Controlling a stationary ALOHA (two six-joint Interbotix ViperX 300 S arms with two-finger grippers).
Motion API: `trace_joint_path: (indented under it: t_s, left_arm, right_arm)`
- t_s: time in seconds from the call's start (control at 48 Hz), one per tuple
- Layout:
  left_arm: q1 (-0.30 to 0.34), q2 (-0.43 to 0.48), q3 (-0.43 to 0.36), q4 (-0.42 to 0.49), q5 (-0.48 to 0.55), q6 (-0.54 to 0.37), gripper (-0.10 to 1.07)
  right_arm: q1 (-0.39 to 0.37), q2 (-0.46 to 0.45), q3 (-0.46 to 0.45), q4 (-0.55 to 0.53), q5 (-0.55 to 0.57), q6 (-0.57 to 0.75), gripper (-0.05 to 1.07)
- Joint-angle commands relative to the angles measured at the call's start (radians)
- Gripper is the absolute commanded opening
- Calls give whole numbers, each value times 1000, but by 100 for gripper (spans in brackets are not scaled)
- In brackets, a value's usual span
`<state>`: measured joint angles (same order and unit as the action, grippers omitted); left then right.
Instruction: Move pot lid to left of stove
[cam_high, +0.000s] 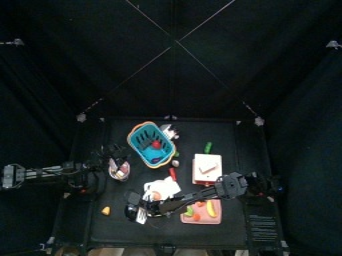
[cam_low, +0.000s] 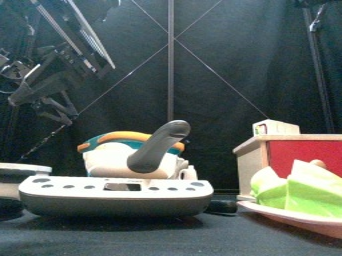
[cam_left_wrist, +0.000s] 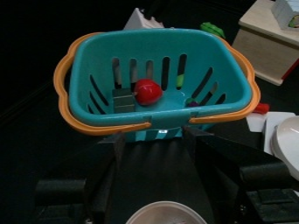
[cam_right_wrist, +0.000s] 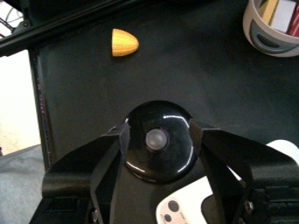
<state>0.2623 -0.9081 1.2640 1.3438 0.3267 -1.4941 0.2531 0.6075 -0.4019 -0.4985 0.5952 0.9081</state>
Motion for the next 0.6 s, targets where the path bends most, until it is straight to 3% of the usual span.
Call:
trace_joint_path:
  t_s: [0.0,0.396,0.583]
  left_arm:
    - [3,2,-14,2,0,0,91]
    - [3,2,-14,2,-2,2,91]
    - [3,2,-15,3,-2,2,91]
  right_arm:
    - [-8,-54,-9,0,25,2,90]
    - [-23,-101,25,31,117,0,90]
    - [-41,-164,89,35,129,5,90]
